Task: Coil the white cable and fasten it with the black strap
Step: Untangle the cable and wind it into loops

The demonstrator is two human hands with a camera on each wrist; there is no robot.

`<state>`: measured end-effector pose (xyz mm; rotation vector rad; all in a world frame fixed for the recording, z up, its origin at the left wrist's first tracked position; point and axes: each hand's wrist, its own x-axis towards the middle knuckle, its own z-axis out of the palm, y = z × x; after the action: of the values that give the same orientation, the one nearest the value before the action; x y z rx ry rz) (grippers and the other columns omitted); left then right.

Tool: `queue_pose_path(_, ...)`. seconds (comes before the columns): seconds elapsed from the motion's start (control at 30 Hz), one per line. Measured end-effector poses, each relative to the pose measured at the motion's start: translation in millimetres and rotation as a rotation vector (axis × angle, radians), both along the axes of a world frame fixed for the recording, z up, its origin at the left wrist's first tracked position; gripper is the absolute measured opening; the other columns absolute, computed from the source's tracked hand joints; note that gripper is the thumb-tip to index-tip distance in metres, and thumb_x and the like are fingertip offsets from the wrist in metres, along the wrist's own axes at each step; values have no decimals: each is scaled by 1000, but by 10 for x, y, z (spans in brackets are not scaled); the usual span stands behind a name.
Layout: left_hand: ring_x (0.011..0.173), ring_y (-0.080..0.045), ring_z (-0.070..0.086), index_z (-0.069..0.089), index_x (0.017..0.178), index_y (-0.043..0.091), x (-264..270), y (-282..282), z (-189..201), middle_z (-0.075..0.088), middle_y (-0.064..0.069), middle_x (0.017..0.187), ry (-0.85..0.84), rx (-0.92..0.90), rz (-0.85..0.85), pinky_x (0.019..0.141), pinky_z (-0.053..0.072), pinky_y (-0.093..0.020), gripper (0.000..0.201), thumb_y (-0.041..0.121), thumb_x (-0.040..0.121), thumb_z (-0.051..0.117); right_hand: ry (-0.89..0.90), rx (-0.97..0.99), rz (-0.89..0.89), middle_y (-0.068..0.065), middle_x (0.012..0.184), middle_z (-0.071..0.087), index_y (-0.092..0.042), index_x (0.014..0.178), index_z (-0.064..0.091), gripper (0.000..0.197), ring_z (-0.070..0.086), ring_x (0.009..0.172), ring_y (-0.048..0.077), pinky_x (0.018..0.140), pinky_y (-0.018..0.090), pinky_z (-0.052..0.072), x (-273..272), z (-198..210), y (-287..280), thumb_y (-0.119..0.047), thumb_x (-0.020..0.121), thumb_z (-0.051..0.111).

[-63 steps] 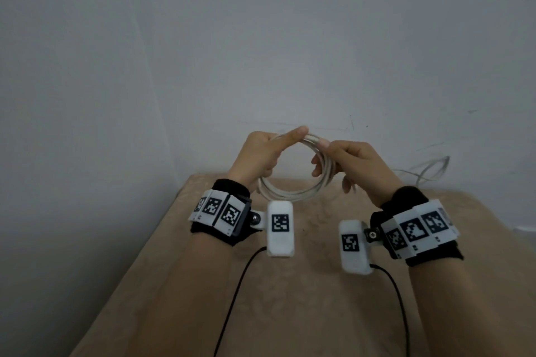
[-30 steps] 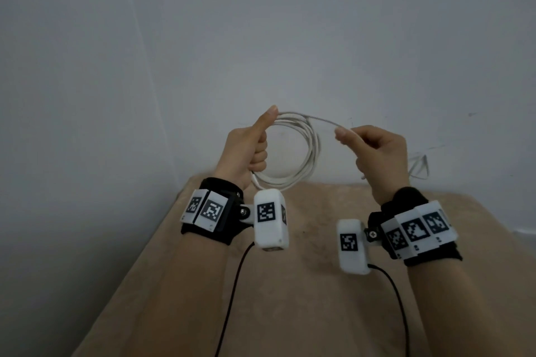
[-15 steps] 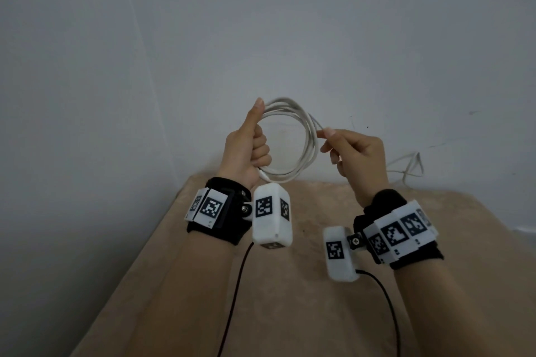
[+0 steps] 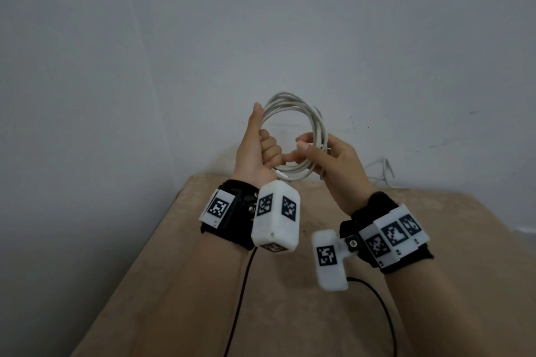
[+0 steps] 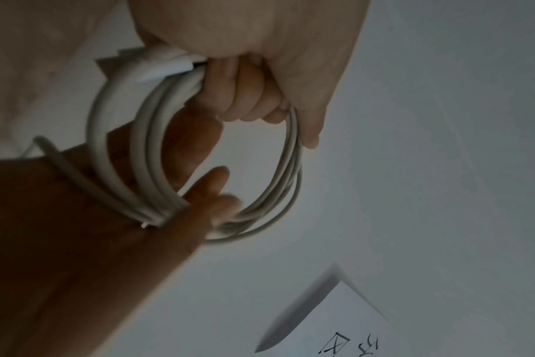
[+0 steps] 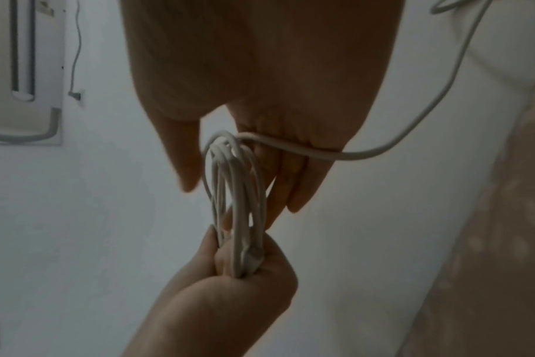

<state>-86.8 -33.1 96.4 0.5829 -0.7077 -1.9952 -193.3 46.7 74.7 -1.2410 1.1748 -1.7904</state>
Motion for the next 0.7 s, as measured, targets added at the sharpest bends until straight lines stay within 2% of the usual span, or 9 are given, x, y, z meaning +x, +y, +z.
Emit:
queue_pose_path(0.03, 32, -6, 12, 24, 53, 23, -7, -4, -8, 14, 8, 42, 24, 26, -11, 29, 14, -18, 59, 53, 81, 66, -46, -24, 5, 5, 65, 67, -7, 88, 61, 7, 68, 77, 21, 79, 29, 52, 11, -6, -11, -12, 92, 58)
queue_pose_path(0.13, 28, -7, 13, 25, 49, 22, -49, -5, -39, 15, 7, 38, 75, 81, -59, 27, 15, -18, 61, 54, 82, 64, -240, -77, 64, -1, 52, 45, -12, 72, 51, 25, 52, 62, 17, 78, 30, 48, 54, -4, -51, -18, 96, 51)
queue_pose_path(0.27, 26, -8, 17, 26, 42, 20, -85, -5, -66, 17, 6, 35, 64, 132, -136, 28, 18, -16, 65, 53, 84, 62, -319, -102, 51, -6, 51, 32, -15, 71, 41, 32, 40, 51, 10, 68, 29, 43, 68, -33, -80, -28, 100, 43)
queue_pose_path(0.4, 27, -7, 28, 33, 52, 18, -106, -15, -71, 23, 6, 34, -21, 122, -198, 35, 32, -13, 56, 53, 89, 55, -371, -108, 25, -8, 49, 30, -14, 73, 43, 32, 34, 46, 9, 61, 28, 40, 16, -39, -76, -29, 101, 40)
queue_pose_path(0.5, 30, -9, 35, 36, 57, 16, -106, -18, -77, 28, 5, 33, -79, 36, -262, 42, 41, -14, 50, 50, 92, 48, -371, -97, 6, -7, 48, 28, -13, 73, 45, 32, 29, 43, 9, 53, 25, 42, -48, -3, -55, -28, 101, 41)
queue_pose_path(0.57, 33, -11, 38, 40, 59, 15, -69, -46, -74, 31, 5, 35, -131, -57, -302, 47, 44, -17, 49, 49, 94, 44, -375, -66, 21, -7, 47, 26, -12, 72, 45, 33, 24, 41, 9, 46, 24, 39, -99, 17, -36, -27, 101, 41)
queue_pose_path(0.7, 36, -11, 40, 48, 64, 11, 88, -121, -51, 35, 5, 39, -253, -226, -436, 51, 42, -23, 54, 55, 94, 37, -305, 115, 160, -8, 45, 23, -12, 71, 45, 33, 20, 36, 6, 37, 19, 28, -225, 64, 31, -25, 101, 39)
